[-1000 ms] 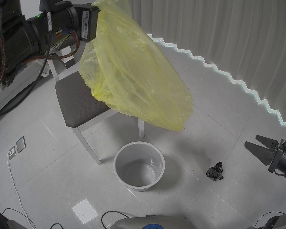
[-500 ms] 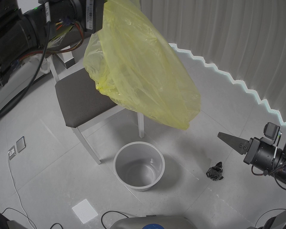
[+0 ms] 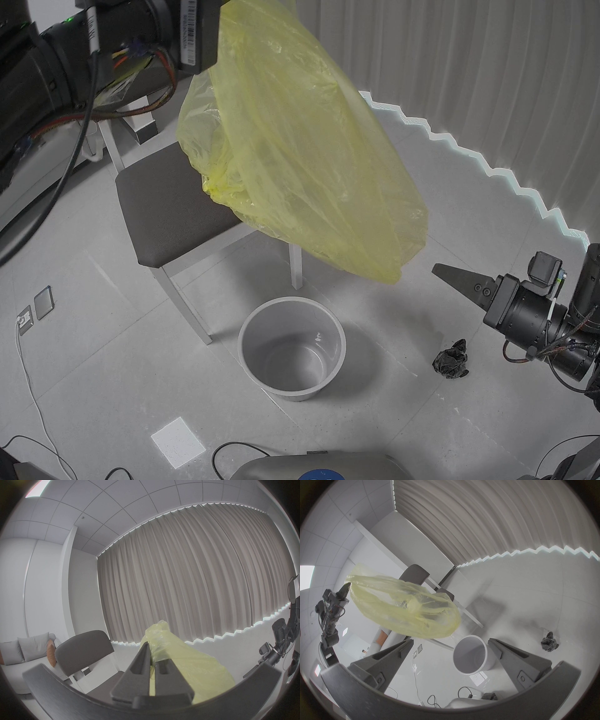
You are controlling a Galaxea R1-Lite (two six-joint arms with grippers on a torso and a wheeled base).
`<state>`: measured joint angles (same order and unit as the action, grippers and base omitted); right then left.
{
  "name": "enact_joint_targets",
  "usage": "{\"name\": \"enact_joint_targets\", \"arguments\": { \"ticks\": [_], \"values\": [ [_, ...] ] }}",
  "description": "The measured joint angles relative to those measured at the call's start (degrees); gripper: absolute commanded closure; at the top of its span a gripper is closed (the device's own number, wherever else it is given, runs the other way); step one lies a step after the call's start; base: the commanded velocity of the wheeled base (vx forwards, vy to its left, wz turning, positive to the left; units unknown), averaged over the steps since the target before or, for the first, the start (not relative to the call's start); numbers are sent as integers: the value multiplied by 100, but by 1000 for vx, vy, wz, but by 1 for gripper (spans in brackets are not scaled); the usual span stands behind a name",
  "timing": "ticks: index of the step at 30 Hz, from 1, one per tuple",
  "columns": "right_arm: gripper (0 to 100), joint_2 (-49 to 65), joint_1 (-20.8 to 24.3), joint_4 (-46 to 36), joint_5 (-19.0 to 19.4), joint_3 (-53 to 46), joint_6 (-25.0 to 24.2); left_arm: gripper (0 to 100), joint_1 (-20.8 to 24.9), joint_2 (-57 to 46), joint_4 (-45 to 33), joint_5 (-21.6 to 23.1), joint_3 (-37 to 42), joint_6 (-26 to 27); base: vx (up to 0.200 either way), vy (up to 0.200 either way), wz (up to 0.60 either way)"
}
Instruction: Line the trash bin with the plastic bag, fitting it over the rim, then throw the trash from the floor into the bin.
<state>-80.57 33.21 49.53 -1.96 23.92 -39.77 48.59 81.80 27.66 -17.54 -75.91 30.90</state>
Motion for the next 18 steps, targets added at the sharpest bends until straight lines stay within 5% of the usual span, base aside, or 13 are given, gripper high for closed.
{"name": "enact_joint_targets", "arguments": {
  "ticks": [18],
  "values": [
    [0,-968,-30,1000,-30,118,-703,100,319,-35,168,60,61,21,0,0,0]
  ]
}}
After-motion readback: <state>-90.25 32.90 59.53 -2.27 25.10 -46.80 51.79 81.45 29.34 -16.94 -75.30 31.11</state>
